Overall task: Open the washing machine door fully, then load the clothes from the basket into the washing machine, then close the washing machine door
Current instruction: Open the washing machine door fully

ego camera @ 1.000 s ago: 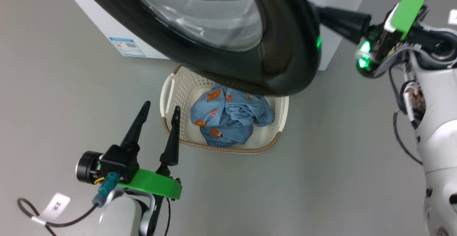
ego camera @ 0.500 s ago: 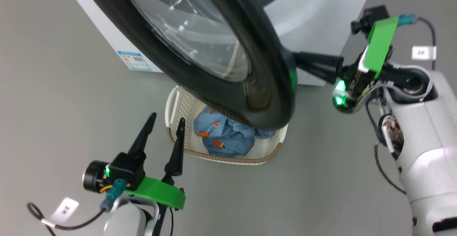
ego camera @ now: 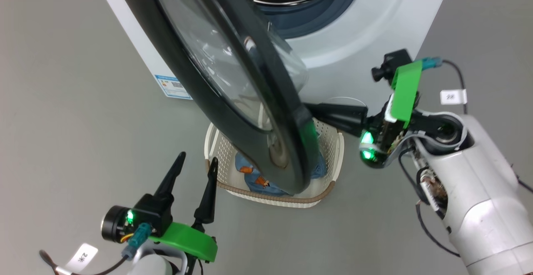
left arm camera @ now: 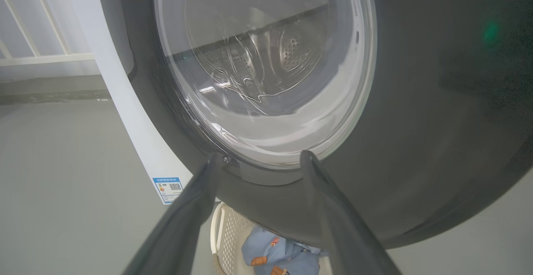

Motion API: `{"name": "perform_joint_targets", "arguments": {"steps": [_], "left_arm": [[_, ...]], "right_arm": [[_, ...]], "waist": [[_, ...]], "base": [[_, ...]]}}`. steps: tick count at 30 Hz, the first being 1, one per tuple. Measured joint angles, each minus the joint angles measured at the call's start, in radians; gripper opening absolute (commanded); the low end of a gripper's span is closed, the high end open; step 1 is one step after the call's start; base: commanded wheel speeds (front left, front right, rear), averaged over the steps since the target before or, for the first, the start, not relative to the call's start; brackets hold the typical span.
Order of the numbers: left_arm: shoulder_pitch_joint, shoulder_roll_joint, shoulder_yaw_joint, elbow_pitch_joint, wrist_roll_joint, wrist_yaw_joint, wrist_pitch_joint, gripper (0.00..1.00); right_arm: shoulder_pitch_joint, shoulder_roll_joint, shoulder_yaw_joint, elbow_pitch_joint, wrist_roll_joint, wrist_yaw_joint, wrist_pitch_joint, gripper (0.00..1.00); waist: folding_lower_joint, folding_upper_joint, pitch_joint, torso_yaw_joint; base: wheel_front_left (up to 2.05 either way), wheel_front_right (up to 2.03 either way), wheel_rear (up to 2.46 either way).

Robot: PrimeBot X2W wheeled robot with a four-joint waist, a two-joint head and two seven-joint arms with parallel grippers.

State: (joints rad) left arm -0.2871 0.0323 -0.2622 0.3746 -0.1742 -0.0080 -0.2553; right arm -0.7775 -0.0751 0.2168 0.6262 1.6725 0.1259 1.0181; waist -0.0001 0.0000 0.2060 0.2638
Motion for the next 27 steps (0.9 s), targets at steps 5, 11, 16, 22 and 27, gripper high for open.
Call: {"name": "perform_joint_targets", "arguments": {"steps": [5, 11, 16, 22, 27], "left_arm": [[0.008, 0.000, 0.003, 0.008, 0.001, 0.000, 0.000, 1.00], [0.008, 0.000, 0.004, 0.011, 0.001, 0.000, 0.000, 1.00], [0.008, 0.000, 0.002, 0.011, 0.001, 0.000, 0.000, 1.00], [0.010, 0.000, 0.003, 0.015, 0.001, 0.000, 0.000, 1.00], [0.016, 0.001, 0.006, 0.016, 0.001, 0.000, 0.000, 1.00]], "right_arm": [[0.012, 0.000, 0.062, -0.011, 0.053, 0.000, -0.030, 0.00], [0.028, -0.001, 0.143, -0.021, 0.120, 0.000, -0.061, 0.00], [0.032, 0.002, 0.188, -0.026, 0.152, 0.000, -0.089, 0.00], [0.034, 0.001, 0.208, -0.026, 0.180, 0.000, -0.132, 0.00], [0.042, 0.002, 0.232, -0.027, 0.207, 0.000, -0.161, 0.00]], "waist": [[0.0001, 0.0000, -0.011, 0.004], [0.0001, 0.0000, -0.026, 0.011], [0.0000, 0.0000, -0.032, 0.012], [0.0001, 0.0000, -0.039, 0.006], [0.0001, 0.0000, -0.044, -0.003]], "base": [[0.00, 0.00, 0.00], [0.00, 0.00, 0.00], [0.00, 0.00, 0.00], [0.00, 0.00, 0.00], [0.00, 0.00, 0.00]]}}
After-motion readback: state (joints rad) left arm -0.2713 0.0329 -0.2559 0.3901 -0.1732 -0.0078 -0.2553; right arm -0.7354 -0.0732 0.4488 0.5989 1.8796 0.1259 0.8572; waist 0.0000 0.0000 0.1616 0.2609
